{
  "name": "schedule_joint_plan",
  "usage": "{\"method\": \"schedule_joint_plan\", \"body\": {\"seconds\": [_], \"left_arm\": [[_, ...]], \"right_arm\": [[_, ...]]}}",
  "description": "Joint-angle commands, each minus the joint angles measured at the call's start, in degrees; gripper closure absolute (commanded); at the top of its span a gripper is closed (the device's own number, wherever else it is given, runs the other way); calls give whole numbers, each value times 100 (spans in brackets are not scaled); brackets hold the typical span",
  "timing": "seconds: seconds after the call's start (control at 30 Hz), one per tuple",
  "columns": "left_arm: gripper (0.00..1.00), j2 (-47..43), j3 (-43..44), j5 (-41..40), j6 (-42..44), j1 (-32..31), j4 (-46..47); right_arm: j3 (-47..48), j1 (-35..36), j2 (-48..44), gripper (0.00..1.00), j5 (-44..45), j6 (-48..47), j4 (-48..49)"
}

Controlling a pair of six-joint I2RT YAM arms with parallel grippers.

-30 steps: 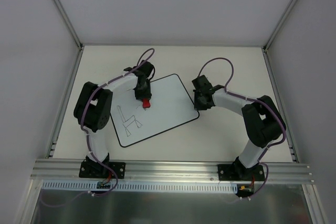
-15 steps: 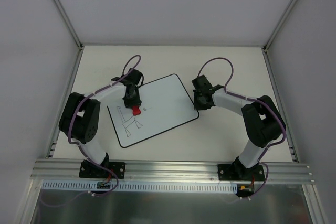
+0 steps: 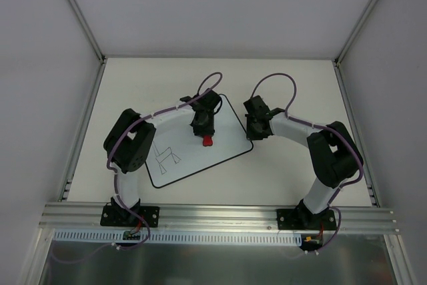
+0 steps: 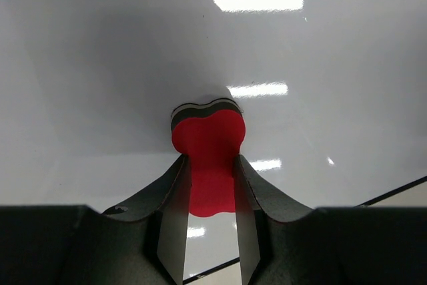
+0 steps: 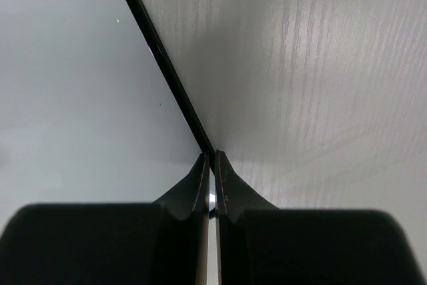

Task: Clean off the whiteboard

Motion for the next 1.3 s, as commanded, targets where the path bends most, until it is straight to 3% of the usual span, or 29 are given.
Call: {"method": "schedule_joint_plan", "body": {"seconds": [0.0,0.4,0.7,0.83,0.97,1.27], "left_arm": [[100,214,-656,315,-448,232,-476],[100,-1683,-2756,-327,-440,2585,-511],[100,-1975,-2705,-353,35,4170,-520],[100,-1808,-2389,-406,175,4294,-537],[100,-1781,-2607,-248,80,4180,-555],[100,-2318,-3539,-47,-808,2633,-608]], "right_arm": [[-513,82,702,99,-71,-21,-776],[-496,82,728,100,-71,-47,-784],[-478,82,746,100,-80,-100,-767],[-461,82,772,100,-71,-126,-758],[-469,91,781,100,-89,-135,-749],[-408,82,922,100,-124,-179,-732]]}}
